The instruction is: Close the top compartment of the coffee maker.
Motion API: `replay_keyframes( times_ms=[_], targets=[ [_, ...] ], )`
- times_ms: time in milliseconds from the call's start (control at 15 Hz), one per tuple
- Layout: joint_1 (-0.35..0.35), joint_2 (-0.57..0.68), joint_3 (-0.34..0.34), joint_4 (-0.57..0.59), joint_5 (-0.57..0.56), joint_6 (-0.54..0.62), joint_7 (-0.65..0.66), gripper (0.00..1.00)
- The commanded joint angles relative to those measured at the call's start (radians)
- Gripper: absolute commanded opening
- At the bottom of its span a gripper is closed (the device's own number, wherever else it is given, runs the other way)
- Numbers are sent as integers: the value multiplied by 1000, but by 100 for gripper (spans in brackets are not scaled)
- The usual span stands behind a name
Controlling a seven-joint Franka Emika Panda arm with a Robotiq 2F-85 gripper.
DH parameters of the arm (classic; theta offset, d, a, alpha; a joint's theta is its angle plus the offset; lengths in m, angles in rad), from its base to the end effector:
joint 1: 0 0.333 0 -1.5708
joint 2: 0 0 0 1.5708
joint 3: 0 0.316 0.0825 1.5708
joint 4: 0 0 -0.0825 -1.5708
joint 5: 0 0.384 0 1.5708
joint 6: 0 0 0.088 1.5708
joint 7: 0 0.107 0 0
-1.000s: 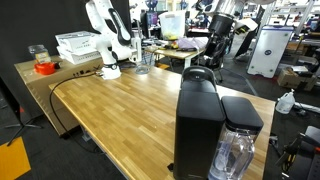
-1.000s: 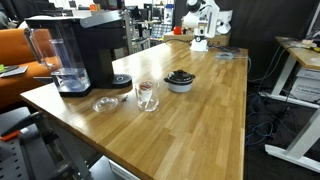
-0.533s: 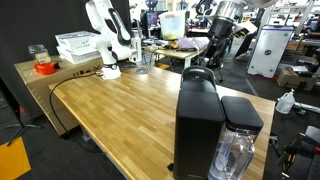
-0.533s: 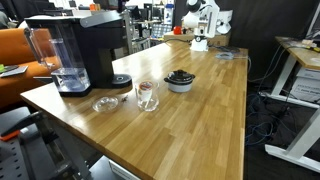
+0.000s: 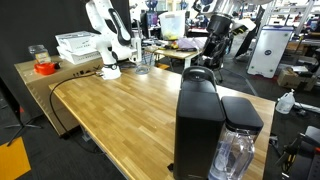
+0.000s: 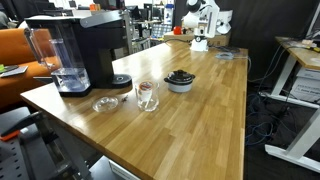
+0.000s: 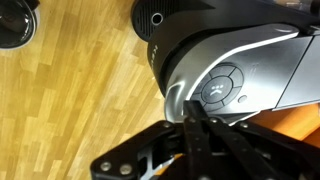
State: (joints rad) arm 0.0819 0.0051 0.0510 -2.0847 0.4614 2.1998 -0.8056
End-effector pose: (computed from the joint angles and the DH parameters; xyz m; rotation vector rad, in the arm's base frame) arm 0.5525 0.0894 0.4362 -2.6319 -0.9375 -0.3248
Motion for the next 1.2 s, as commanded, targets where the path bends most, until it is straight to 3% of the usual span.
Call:
replay_keyframes(
  times_ms=[0, 1133],
  targets=[
    [-10, 2, 3, 13, 17, -27, -24, 0],
    [-30, 19, -7, -12, 95, -38, -60, 0]
  ],
)
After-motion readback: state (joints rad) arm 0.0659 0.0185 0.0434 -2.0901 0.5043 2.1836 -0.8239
